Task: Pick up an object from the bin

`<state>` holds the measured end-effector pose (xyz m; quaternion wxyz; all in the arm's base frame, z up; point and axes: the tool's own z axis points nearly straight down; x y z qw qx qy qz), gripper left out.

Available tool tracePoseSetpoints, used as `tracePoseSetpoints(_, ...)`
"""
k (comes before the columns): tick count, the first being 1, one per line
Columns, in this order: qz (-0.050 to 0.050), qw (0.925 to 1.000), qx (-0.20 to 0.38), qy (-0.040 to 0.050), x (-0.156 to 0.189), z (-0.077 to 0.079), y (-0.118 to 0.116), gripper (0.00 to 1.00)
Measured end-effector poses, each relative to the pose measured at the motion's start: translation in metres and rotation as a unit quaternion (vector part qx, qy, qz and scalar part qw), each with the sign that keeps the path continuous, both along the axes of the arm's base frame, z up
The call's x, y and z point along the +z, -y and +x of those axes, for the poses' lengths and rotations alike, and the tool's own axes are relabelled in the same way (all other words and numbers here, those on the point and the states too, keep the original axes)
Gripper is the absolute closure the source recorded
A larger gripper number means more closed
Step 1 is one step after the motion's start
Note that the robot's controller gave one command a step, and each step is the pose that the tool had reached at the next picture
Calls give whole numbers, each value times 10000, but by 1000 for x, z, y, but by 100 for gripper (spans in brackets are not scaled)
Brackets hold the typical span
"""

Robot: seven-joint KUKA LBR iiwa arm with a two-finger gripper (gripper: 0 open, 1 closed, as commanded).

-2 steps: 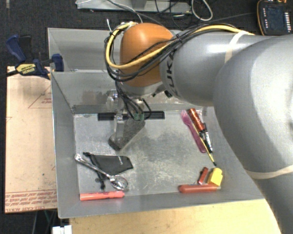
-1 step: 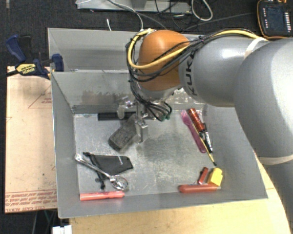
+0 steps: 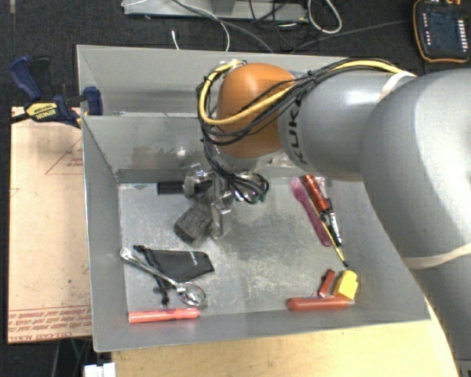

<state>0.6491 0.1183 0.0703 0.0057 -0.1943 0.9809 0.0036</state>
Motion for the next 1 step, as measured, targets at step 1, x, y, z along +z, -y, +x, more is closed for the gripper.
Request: tracePoseSetpoints(1, -3, 9993, 367, 18, 2, -2, 10, 100)
